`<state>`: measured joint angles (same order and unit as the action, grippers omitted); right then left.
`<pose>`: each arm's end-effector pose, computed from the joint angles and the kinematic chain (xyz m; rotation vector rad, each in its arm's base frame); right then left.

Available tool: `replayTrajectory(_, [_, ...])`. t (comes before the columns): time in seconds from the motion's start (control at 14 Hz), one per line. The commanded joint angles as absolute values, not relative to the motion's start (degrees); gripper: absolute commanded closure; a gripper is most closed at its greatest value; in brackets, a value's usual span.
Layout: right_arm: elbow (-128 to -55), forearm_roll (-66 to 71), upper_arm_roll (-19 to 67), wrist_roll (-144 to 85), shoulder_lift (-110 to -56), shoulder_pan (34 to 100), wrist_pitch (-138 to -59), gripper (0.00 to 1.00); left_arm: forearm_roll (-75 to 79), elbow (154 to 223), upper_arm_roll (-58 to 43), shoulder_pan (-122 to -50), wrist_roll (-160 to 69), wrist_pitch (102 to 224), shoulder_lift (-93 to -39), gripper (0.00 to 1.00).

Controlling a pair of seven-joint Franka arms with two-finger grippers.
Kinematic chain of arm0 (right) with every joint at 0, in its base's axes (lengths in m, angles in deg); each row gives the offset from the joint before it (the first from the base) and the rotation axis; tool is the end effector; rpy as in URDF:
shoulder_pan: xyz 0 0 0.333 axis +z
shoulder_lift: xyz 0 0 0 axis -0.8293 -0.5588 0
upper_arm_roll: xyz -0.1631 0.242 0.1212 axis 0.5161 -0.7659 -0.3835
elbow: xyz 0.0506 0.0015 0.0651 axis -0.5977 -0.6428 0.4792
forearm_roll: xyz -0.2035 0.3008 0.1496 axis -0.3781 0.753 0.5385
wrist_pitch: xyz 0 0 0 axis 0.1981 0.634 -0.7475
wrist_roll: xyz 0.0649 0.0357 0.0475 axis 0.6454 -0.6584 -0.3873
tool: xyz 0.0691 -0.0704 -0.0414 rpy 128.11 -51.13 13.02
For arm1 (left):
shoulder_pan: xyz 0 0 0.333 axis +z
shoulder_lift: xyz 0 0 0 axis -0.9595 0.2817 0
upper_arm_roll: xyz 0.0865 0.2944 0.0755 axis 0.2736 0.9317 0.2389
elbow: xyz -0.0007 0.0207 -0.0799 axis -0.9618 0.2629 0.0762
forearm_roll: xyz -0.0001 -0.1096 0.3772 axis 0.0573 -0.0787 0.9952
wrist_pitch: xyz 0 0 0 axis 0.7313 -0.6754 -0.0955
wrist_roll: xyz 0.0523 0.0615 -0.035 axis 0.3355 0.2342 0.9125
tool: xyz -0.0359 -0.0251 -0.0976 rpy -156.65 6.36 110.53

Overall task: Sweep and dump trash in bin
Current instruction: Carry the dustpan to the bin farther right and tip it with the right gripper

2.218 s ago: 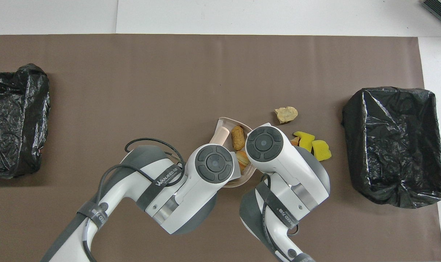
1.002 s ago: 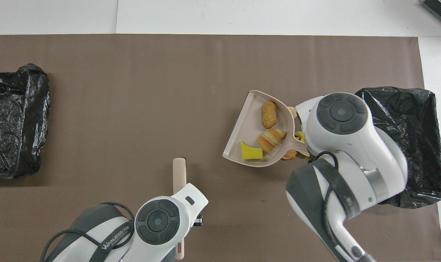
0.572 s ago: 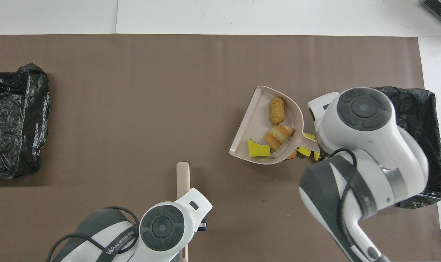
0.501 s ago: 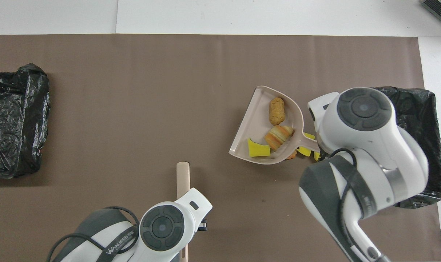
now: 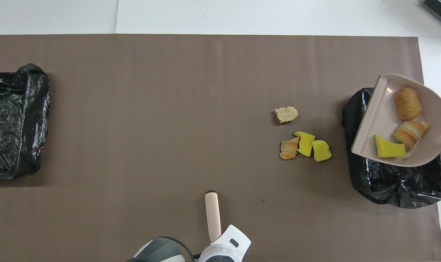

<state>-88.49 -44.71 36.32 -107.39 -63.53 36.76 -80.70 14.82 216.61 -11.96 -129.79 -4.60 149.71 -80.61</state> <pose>0.4851 -0.2500 0.5932 2.4855 1.5409 -0.3048 0.2020 -0.4250 0.3383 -3.0934 -0.0145 0.3165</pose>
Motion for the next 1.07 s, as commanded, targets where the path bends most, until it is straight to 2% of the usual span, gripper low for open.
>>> replayTrajectory(0.0, [-89.92, -47.97, 35.48, -112.82, -64.02, 31.53, -86.07, 1.0, 14.0, 216.91, -11.18, -131.47, -5.16, 151.39, -79.7, 1.0])
replayTrajectory(0.07, [-92.19, -51.46, 35.48, -114.32, -63.76, 30.81, -89.49, 1.0, 14.0, 216.91, -11.18, -131.12, -5.51, 151.21, -79.61, 1.0])
replayTrajectory(0.14, [-93.61, -56.11, 35.48, -114.16, -63.58, 30.8, -91.09, 1.0, 14.0, 216.91, -11.09, -130.86, -5.6, 151.12, -79.61, 0.88])
replayTrajectory(0.21, [-94.06, -58.85, 35.48, -114.16, -63.93, 30.89, -92.41, 1.0, 14.0, 216.91, -11.09, -130.77, -5.69, 151.12, -79.61, 0.75])
replayTrajectory(0.36, [-96.6, -66.74, 35.39, -114.07, -64.98, 31.24, -95.58, 1.0, 14.0, 215.6, -10.92, -129.72, -5.95, 150.42, -79.69, 0.23])
replayTrajectory(0.5, [-99.24, -71.25, 35.39, -114.07, -65.07, 31.33, -99.79, 1.0, 14.08, 212.01, -10.83, -126.91, -7.79, 148.06, -79.69, 0.05])
replayTrajectory(0.57, [-99.16, -73.27, 35.3, -113.99, -65.34, 32.2, -99.9, 1.0, 14.78, 209.47, -10.74, -125.59, -10.93, 145.17, -79.61, 0.0])
replayTrajectory(1.0, [-98.98, -78.38, 35.3, -112.31, -66.04, 35.11, -100.78, 1.0, 25.32, 195.49, -10.56, -117.16, -21.58, 132.24, -79.69, 0.0])
